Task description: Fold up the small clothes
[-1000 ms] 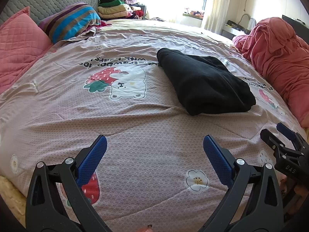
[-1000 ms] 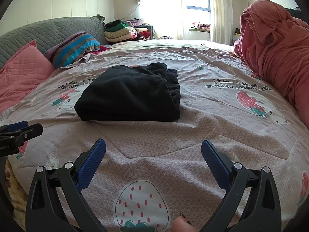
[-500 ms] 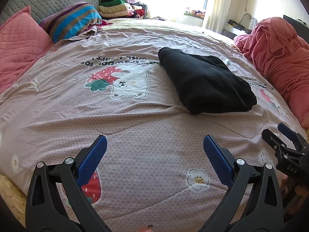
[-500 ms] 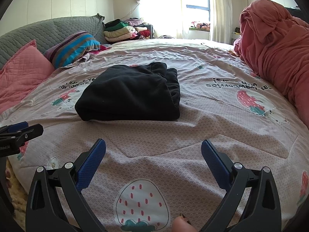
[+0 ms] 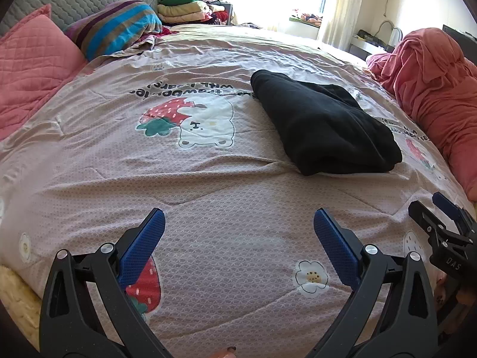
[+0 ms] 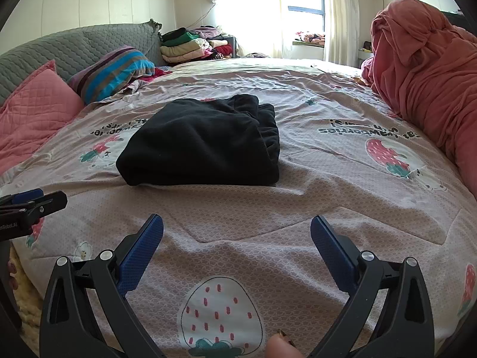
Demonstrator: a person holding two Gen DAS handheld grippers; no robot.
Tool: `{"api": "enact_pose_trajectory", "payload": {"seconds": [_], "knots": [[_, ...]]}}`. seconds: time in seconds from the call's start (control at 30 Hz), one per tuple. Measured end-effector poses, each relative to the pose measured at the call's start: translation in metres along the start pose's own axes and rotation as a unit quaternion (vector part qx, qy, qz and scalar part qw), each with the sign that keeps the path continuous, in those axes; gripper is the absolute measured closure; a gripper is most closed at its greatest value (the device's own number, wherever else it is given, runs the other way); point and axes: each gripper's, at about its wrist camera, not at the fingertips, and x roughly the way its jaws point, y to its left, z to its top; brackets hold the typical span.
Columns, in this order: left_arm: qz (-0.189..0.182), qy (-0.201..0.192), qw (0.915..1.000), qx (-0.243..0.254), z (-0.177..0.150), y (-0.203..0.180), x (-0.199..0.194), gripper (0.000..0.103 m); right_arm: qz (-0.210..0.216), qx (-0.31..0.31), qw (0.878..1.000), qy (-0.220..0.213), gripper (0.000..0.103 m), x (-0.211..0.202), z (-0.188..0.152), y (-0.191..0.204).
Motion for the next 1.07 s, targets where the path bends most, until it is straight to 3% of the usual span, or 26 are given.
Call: {"api": "enact_pose_trajectory", "payload": {"seconds": [0.5,0.63,0.73,0.83,0.93,0.97,1.0,1.03,1.07], "knots": [[0.019,0.01,0.9998,0.002,-0.002,0.001,0.003,0.009,-0.01,0.002,1.0,0.001,0.005,0.002,-0.001,-0.002],[0.056,0.013,0.9984,0.0,-0.002,0.004,0.004,0.009,-0.051,0.041,0.998,0.007,0.005,0.002,-0.002,-0.02],[0.063,0.013,0.9973,-0.036,-0.001,0.025,0.002,0.009,-0.108,0.103,0.989,0.014,0.005,-0.001,-0.003,-0.057],[0.067,0.019,0.9922,-0.103,0.009,0.076,0.003,0.009,-0.199,0.178,0.964,0.006,0.005,-0.017,-0.01,-0.115],[0.112,0.007,0.9751,-0.191,0.023,0.157,-0.004,0.009,-0.316,0.247,0.916,0.018,0.005,-0.045,-0.026,-0.194],[0.136,0.001,0.9659,-0.22,0.027,0.186,-0.008,0.009,-0.372,0.277,0.886,0.018,0.005,-0.064,-0.039,-0.231],[0.16,-0.003,0.9559,-0.246,0.03,0.215,-0.011,0.009,-0.403,0.293,0.867,0.019,0.005,-0.076,-0.047,-0.252],[0.195,-0.003,0.9417,-0.274,0.034,0.254,-0.013,0.009,-0.44,0.309,0.843,0.023,0.005,-0.089,-0.057,-0.277],[0.233,-0.004,0.9259,-0.298,0.036,0.286,-0.016,0.009,-0.479,0.337,0.81,0.039,0.005,-0.105,-0.071,-0.309]]}}
